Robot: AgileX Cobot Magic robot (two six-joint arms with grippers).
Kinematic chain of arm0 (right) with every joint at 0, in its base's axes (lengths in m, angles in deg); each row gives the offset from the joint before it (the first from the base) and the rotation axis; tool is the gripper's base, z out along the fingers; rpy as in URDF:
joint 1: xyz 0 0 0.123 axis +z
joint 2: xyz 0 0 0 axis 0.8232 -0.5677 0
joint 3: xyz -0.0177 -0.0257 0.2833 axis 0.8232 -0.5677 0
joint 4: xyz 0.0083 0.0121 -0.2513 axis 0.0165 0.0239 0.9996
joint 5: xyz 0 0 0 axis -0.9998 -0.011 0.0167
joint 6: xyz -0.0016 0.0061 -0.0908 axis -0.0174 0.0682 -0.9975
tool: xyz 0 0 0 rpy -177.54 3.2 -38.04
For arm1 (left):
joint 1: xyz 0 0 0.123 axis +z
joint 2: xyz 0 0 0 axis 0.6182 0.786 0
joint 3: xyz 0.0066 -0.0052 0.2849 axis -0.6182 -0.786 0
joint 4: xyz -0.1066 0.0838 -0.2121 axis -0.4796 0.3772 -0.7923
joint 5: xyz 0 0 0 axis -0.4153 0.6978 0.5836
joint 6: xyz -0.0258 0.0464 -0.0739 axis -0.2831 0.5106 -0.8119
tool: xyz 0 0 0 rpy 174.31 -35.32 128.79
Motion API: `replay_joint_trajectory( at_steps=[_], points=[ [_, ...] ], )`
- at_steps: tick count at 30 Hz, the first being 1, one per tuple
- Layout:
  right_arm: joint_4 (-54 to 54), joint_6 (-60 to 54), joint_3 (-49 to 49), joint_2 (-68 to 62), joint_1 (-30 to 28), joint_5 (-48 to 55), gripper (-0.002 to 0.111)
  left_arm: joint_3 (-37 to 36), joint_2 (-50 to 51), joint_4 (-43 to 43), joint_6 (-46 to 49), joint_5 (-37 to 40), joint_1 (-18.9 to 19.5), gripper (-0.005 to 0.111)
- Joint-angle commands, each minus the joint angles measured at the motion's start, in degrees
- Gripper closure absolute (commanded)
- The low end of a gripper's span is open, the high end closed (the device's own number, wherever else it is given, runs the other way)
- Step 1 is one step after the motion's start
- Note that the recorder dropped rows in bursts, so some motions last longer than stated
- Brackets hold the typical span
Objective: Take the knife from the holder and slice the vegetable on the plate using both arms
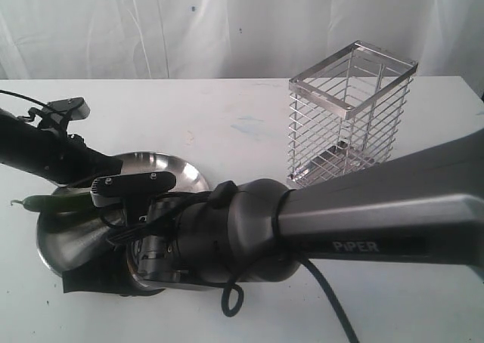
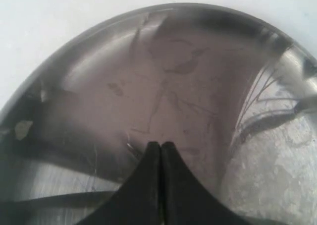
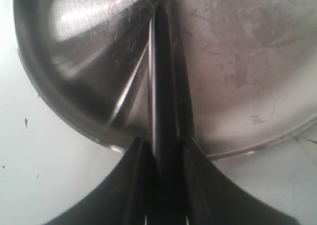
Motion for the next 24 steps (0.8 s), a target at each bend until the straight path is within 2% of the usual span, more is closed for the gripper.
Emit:
replay_joint_trajectory(
  at_steps=[1,13,24],
  points=[
    [0.79,-1.13,0.17,0.34,-0.1,-0.64,0.108,-0.51,-1.62,0.63,-0.62,0.81,-0.13,0.105],
    [0.78,-1.64,0.8,0.09,-2.2,-1.19,0.108,-0.51,-4.99,0.63,-1.48,3.05,-0.13,0.105],
    [-6.11,-10.29,3.15,-2.69,-2.49,-1.44,0.108,-0.51,-7.79,0.63,-1.75,4.91,-0.13,0.105]
  ],
)
